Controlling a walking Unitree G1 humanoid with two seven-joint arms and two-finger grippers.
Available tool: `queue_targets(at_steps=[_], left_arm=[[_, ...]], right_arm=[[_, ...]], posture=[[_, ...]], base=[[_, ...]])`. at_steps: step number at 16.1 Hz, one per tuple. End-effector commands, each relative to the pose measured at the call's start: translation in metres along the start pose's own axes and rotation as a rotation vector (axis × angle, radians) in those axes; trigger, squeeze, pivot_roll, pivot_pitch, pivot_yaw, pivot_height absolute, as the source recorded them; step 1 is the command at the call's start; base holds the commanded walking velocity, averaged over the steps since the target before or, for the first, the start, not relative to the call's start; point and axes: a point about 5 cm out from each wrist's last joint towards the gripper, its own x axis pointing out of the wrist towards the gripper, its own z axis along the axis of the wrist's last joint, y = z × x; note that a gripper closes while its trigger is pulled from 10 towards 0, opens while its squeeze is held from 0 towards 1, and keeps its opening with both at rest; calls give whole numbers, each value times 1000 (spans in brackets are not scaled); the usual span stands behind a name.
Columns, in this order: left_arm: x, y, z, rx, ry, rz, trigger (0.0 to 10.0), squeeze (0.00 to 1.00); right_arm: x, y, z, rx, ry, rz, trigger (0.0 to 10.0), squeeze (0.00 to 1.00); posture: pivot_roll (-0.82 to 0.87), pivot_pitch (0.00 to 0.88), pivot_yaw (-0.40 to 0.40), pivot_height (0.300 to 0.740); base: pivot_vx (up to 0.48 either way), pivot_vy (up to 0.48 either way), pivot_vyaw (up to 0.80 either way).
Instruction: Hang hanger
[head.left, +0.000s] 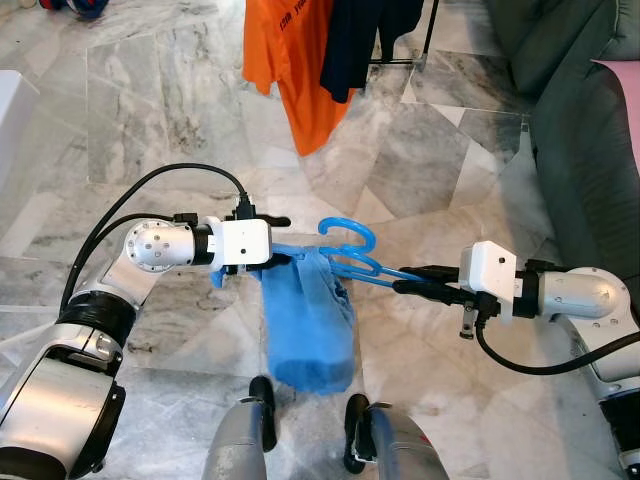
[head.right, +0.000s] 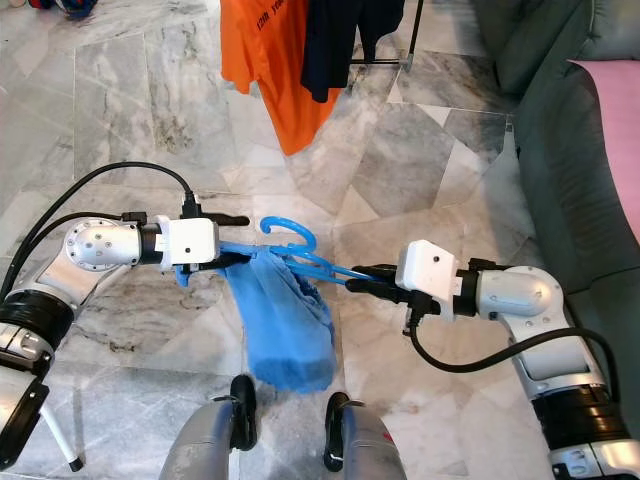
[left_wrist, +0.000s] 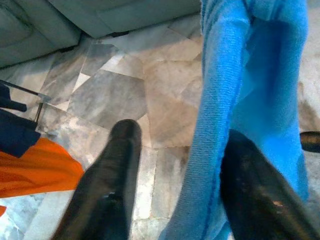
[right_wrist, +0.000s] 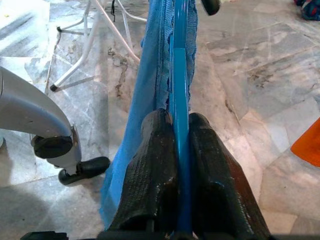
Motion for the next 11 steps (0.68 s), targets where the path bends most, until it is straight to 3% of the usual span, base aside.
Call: queue_targets(at_steps=[1, 11], left_arm=[[-1, -3, -3, -8, 9, -33, 0, 0], [-5, -1, -2, -23, 18, -114, 0, 0]], right_arm=[[2, 5, 0, -13, -10, 19, 10000, 0], [7, 8, -3, -20, -7, 19, 10000, 0]], posture=[[11, 332, 5, 740], [17, 335, 9, 740]], base=[[0, 0, 0], [0, 0, 0]])
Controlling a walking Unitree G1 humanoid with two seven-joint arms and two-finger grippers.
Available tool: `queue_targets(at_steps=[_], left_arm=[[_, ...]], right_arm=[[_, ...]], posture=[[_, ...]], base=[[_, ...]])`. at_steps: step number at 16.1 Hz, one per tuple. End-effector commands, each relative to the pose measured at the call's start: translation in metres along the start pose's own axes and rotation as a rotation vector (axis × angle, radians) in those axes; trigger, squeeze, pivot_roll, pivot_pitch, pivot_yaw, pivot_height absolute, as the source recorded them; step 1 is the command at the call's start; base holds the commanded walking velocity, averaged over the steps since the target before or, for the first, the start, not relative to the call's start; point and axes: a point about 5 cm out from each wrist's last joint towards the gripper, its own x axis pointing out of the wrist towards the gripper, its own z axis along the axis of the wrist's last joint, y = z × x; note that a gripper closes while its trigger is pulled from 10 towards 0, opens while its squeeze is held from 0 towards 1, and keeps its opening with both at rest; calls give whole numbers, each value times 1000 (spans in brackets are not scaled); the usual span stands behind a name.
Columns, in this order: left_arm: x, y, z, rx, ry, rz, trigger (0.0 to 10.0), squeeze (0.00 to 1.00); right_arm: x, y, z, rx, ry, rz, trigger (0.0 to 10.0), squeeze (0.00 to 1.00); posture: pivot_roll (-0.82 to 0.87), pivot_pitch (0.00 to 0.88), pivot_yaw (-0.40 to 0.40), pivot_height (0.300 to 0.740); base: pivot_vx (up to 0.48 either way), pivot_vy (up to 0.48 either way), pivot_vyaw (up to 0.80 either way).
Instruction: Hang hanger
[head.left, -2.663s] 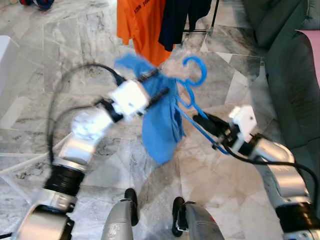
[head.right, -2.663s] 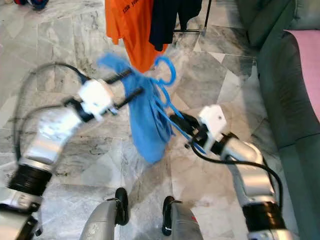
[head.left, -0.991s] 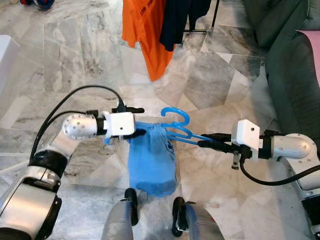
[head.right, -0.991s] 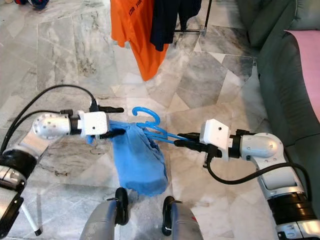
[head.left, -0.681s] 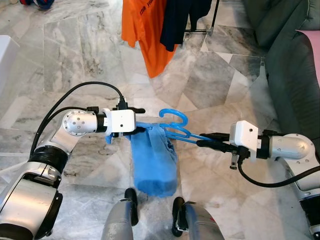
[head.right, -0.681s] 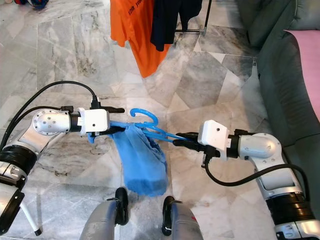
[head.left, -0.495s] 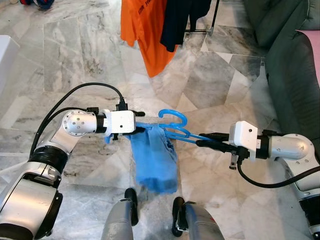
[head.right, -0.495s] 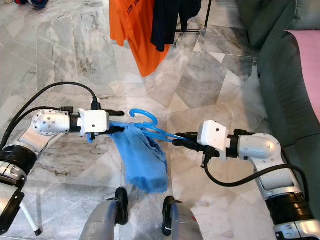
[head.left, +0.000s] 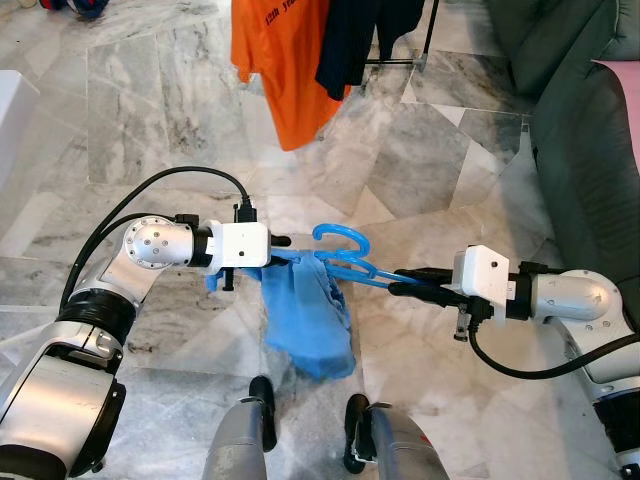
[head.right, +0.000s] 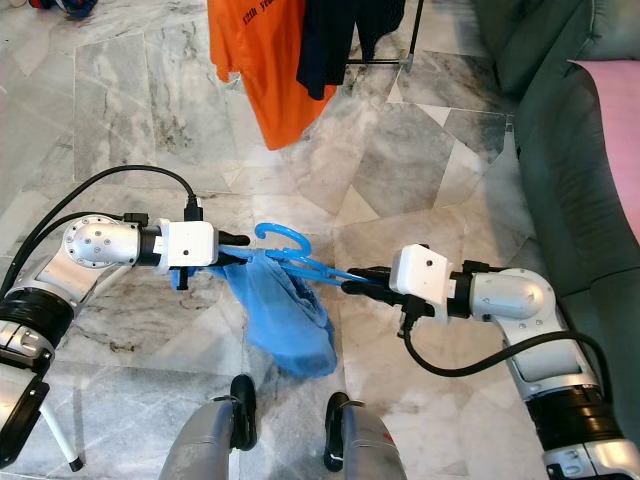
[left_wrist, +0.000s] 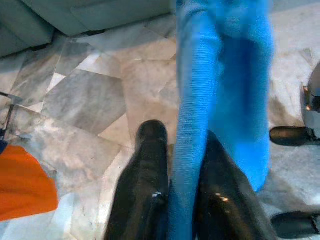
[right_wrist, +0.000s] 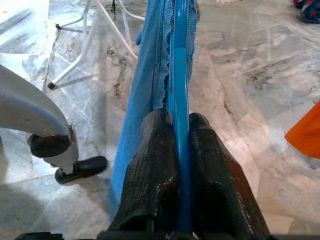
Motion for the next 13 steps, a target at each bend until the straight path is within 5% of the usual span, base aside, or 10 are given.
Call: queue_targets(at_steps=[1, 7, 8, 13], left_arm=[[-4, 2, -1, -2, 13, -17, 0, 0], [-1, 2, 1, -7, 14, -58, 0, 0], [0, 2, 1, -10, 13, -61, 0, 0], [-3, -3, -13, -99, 41, 59, 0, 0]], right_arm=[[2, 6, -2, -3, -7, 23, 10000, 0], [4, 2, -4, 42, 5, -14, 10000, 0], [5, 1, -5, 81, 3, -9, 10000, 1000], [-13, -14, 3, 144, -1, -6, 10000, 1000]], posture=[[16, 335, 10, 740], [15, 336, 15, 740], [14, 334, 14, 740], [17, 321, 3, 740]], base=[[0, 0, 0], [0, 0, 0], [0, 0, 0], [0, 0, 0]])
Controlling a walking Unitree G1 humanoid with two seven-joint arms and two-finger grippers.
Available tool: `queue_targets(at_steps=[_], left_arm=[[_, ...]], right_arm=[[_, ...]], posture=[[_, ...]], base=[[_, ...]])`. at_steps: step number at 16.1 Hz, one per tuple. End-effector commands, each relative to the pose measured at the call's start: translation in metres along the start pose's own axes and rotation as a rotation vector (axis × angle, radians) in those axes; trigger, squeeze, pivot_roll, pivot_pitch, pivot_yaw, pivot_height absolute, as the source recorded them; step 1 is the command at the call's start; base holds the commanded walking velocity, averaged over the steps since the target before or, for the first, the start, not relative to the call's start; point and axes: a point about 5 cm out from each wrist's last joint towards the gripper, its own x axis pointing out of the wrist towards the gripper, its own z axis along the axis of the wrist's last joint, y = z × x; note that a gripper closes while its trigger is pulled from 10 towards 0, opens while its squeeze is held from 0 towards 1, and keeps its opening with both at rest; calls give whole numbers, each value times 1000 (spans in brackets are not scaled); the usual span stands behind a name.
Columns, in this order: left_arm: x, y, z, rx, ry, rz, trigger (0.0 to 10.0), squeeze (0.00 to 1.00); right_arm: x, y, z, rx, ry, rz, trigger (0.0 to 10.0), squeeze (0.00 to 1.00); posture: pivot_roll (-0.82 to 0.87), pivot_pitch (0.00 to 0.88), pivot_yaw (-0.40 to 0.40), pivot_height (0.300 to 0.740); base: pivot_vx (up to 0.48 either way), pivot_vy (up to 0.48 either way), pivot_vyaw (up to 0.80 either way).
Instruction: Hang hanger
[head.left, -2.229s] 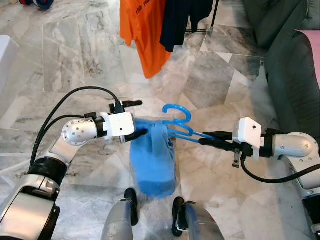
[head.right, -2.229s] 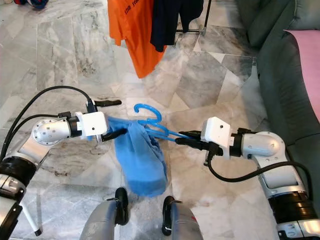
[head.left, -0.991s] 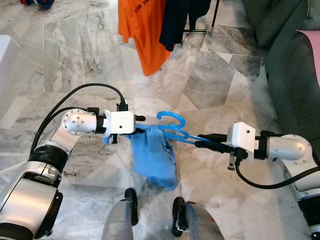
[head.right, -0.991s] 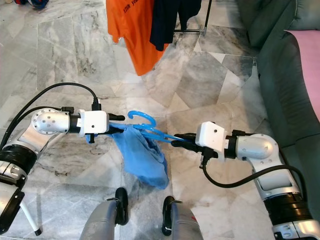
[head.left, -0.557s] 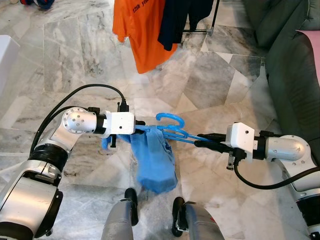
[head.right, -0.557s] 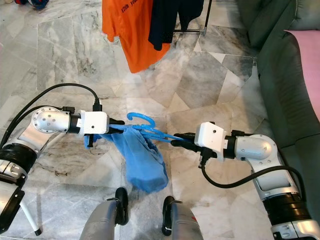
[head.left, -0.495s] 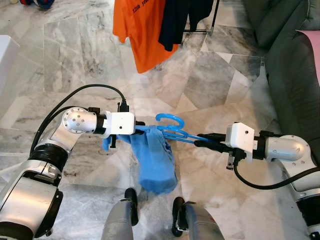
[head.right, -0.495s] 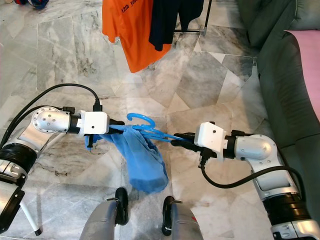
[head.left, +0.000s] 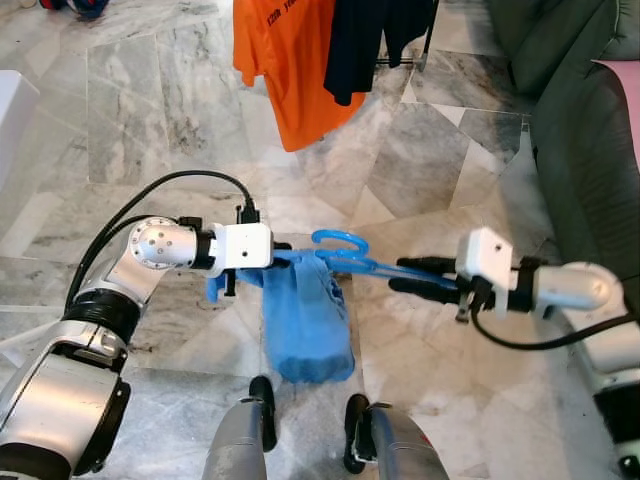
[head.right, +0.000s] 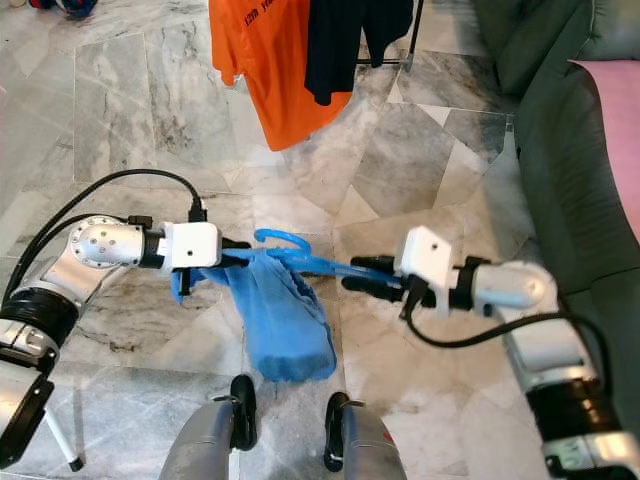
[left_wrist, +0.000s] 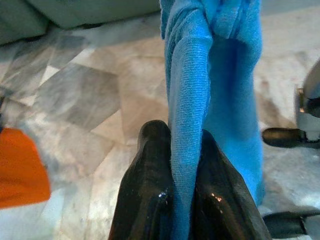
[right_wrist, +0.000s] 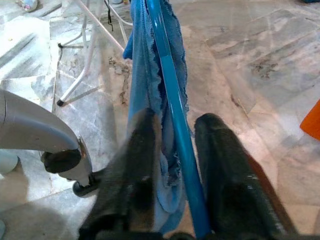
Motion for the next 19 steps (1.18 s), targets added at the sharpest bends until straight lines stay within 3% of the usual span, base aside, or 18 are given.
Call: queue_targets(at_steps=[1, 5, 7, 10, 11, 12, 16, 19], left_arm=[[-11, -1, -15, -73, 43, 84, 0, 0], [-24, -3, -28, -96, 102, 155, 0, 0], [-28, -4, -32, -115, 107, 183, 0, 0], [-32, -1, -35, -139, 117, 252, 0, 0], [-34, 3, -36, -158, 115, 297, 0, 0], [-39, 16, -34, -186, 102, 411, 0, 0], [-46, 35, -28, -318, -1, 684, 0, 0], [-44, 39, -21, -361, -76, 683, 0, 0]], right_arm=[[-18, -9, 3, -4, 24, -23, 10000, 1000], [-41, -37, 21, -34, -3, -190, 10000, 1000], [-47, -51, 29, -45, -54, -333, 10000, 1000], [-49, -59, 30, -31, -81, -475, 10000, 1000], [-48, -61, 30, -12, -103, -524, 10000, 1000], [-45, -61, 29, 51, -161, -636, 10000, 1000], [-35, -53, 27, 190, -299, -733, 10000, 1000], [-24, -49, 16, 289, -297, -783, 10000, 1000]], posture=[[21, 318, -1, 740], [22, 321, -12, 740], [20, 320, -11, 740], [16, 320, -13, 740], [14, 320, -13, 740], [20, 323, -8, 740], [20, 320, -1, 740], [24, 318, -8, 740]], base=[[0, 0, 0], [0, 0, 0], [0, 0, 0], [0, 0, 0], [0, 0, 0], [0, 0, 0], [0, 0, 0], [0, 0, 0]])
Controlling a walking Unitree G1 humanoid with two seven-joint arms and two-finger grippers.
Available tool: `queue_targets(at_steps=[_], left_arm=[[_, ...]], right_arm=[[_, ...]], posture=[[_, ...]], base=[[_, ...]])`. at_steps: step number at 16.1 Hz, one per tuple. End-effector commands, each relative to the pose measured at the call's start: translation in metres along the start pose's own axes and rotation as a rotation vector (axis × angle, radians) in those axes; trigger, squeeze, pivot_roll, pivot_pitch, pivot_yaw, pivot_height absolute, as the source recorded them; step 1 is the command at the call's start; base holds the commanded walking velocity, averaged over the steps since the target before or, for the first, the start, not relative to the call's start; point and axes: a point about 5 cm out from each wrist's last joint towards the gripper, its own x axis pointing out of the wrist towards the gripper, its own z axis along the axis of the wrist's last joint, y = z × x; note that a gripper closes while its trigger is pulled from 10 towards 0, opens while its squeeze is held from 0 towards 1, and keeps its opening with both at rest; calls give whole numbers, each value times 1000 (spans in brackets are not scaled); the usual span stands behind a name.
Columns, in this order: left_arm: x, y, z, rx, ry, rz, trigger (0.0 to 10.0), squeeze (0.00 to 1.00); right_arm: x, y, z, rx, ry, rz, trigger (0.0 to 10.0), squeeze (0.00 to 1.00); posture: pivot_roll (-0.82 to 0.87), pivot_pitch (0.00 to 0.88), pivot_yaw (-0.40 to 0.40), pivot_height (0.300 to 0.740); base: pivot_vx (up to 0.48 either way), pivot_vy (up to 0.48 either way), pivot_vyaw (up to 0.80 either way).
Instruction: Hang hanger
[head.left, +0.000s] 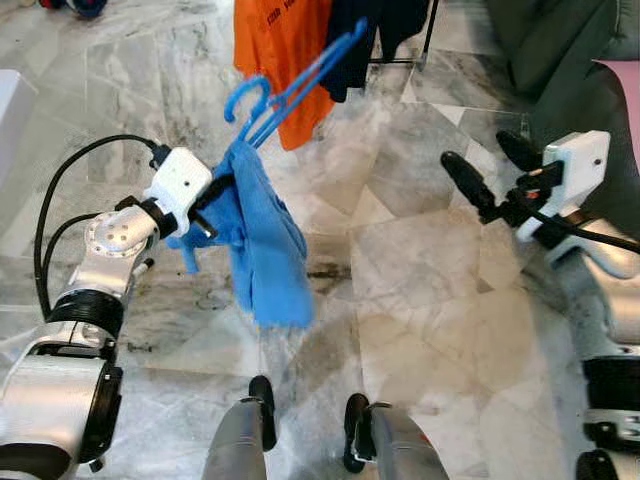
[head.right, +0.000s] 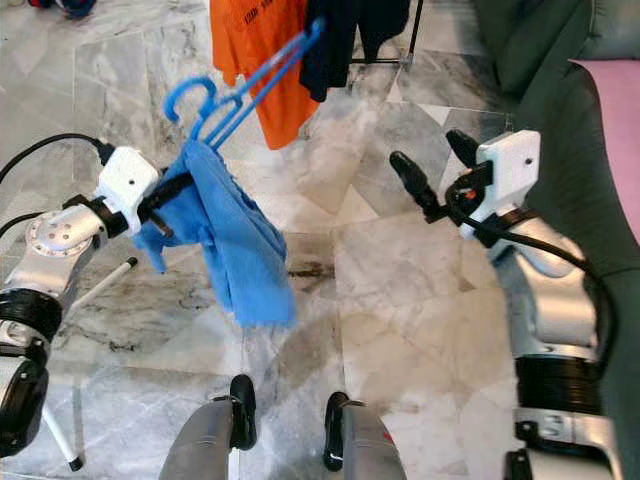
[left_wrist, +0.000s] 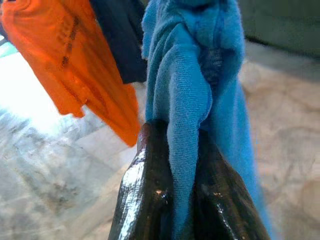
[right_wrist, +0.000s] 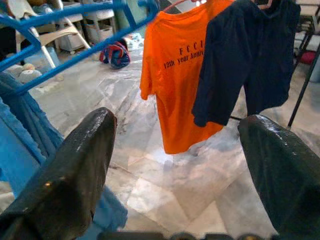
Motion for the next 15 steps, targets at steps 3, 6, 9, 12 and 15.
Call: queue_targets(at_steps=[3, 6, 9, 12, 15], left_arm=[[6, 4, 27, -6, -119, -92, 0, 0], [11, 4, 59, -14, -229, -208, 0, 0], [13, -1, 77, -24, -291, -268, 0, 0], [12, -17, 82, -70, -310, -360, 0, 0], [13, -35, 86, -99, -324, -467, 0, 0]], right_arm=[[-1, 3, -36, 84, 135, -115, 10000, 0], [6, 14, -68, 149, 235, -265, 10000, 0], [7, 34, -82, 251, 159, -215, 10000, 0], [7, 54, -96, 382, 208, -101, 10000, 1000], [7, 57, -97, 409, 175, -39, 10000, 933]], posture=[[30, 321, -12, 740], [50, 328, -10, 740], [54, 331, -7, 740], [50, 332, -7, 740], [53, 334, -16, 740]], base=[[0, 0, 0], [0, 0, 0], [0, 0, 0], [0, 0, 0], [0, 0, 0]])
